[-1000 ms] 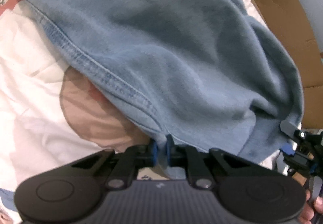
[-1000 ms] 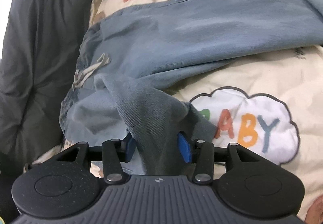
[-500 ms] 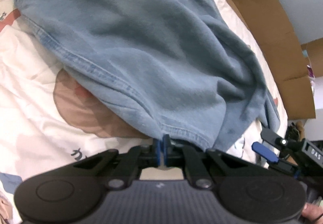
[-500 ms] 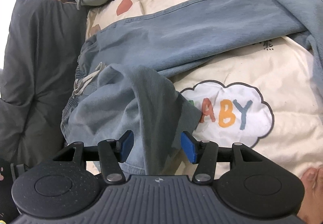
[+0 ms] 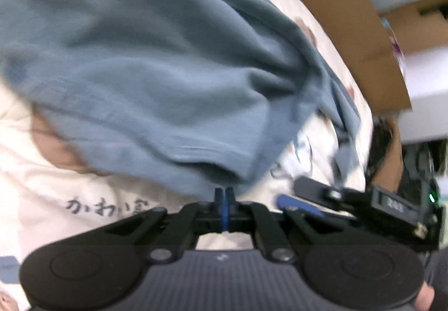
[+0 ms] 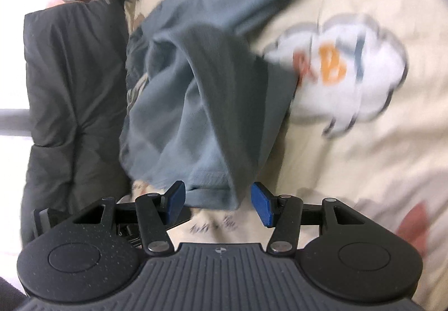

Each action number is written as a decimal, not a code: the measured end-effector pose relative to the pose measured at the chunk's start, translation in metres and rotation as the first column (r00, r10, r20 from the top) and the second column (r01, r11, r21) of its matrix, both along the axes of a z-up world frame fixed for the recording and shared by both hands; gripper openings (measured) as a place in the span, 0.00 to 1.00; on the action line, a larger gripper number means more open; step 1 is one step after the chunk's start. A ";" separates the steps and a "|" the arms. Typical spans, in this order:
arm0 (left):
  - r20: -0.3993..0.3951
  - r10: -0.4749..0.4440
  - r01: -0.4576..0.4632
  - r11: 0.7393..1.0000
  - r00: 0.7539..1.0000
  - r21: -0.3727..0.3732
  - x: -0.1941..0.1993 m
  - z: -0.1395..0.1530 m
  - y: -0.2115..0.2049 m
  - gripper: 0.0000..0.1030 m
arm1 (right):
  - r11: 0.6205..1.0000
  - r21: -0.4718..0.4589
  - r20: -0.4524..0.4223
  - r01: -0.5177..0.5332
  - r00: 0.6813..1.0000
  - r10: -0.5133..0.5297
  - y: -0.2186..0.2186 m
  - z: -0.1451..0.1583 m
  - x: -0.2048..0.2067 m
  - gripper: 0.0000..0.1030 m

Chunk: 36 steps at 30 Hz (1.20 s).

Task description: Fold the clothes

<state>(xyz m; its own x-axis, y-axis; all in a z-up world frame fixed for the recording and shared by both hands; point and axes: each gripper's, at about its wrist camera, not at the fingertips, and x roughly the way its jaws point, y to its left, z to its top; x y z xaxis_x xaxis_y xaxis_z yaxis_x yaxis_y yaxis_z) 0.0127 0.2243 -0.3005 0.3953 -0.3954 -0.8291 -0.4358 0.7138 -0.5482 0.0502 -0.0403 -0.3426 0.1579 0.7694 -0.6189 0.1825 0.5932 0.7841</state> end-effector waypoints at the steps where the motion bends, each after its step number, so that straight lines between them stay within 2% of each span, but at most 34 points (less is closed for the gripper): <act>1: -0.004 -0.030 0.031 0.999 1.000 0.009 0.000 0.002 -0.004 0.00 | 1.000 0.027 -0.025 -0.002 1.000 0.003 0.005 -0.007 -0.002 0.57; 3: -0.008 -0.045 0.045 0.998 0.999 0.036 0.002 0.004 -0.007 0.00 | 0.998 0.059 -0.058 -0.013 0.998 0.016 0.014 -0.017 -0.006 0.59; 6: -0.031 -0.051 0.053 0.995 0.998 0.083 0.006 0.001 -0.007 0.00 | 0.998 0.053 -0.095 -0.020 0.995 0.025 0.023 -0.030 -0.013 0.63; 8: -0.083 -0.021 0.029 0.995 0.996 0.092 0.003 -0.010 0.001 0.00 | 0.999 0.047 -0.119 -0.024 0.992 0.030 0.029 -0.038 -0.017 0.63; 10: -0.128 0.014 0.000 0.995 0.992 0.105 -0.002 -0.019 0.010 0.10 | 0.999 0.042 -0.131 -0.020 0.991 0.026 0.031 -0.042 -0.019 0.63; 11: -0.147 0.034 -0.018 0.993 0.989 0.113 -0.006 -0.023 0.015 0.18 | 0.999 0.039 -0.136 -0.018 0.990 0.023 0.032 -0.044 -0.020 0.63; 13: -0.161 0.084 -0.063 0.989 0.983 0.134 -0.010 -0.029 0.022 0.29 | 0.999 0.033 -0.147 -0.014 0.989 0.019 0.033 -0.048 -0.021 0.63; 15: -0.163 0.130 -0.105 0.982 0.978 0.156 -0.013 -0.033 0.030 0.44 | 1.000 0.030 -0.153 -0.008 0.988 0.012 0.034 -0.051 -0.022 0.63; 17: -0.183 0.160 -0.126 0.975 0.970 0.184 -0.015 -0.038 0.035 0.49 | 1.000 0.031 -0.151 -0.001 0.989 0.005 0.035 -0.050 -0.021 0.63; 22: -0.210 0.219 -0.172 0.960 0.953 0.222 -0.019 -0.050 0.044 0.51 | 1.000 0.027 -0.149 0.003 0.989 0.001 0.036 -0.051 -0.020 0.63; 28: -0.165 0.285 -0.242 0.940 0.944 0.242 -0.020 -0.054 0.053 0.46 | 1.000 0.011 -0.155 -0.008 0.988 0.009 0.038 -0.055 -0.018 0.63; 29: -0.153 0.287 -0.246 0.939 0.946 0.239 -0.020 -0.053 0.054 0.41 | 1.000 0.018 -0.157 -0.006 0.988 0.008 0.039 -0.055 -0.018 0.63; 30: -0.142 0.287 -0.250 0.939 0.947 0.235 -0.020 -0.052 0.055 0.28 | 1.000 0.026 -0.160 -0.002 0.987 0.006 0.039 -0.056 -0.019 0.63; 31: -0.130 0.288 -0.253 0.939 0.949 0.232 -0.020 -0.051 0.056 0.20 | 0.999 0.034 -0.163 0.002 0.987 0.004 0.040 -0.056 -0.019 0.63; 33: -0.138 0.265 -0.232 0.949 0.954 0.214 -0.016 -0.049 0.055 0.12 | 0.999 0.050 -0.168 0.009 0.986 -0.001 0.041 -0.057 -0.019 0.63; 36: -0.145 0.229 -0.205 0.965 0.963 0.161 -0.008 -0.043 0.054 0.08 | 0.997 0.074 -0.177 0.020 0.984 -0.007 0.042 -0.059 -0.020 0.63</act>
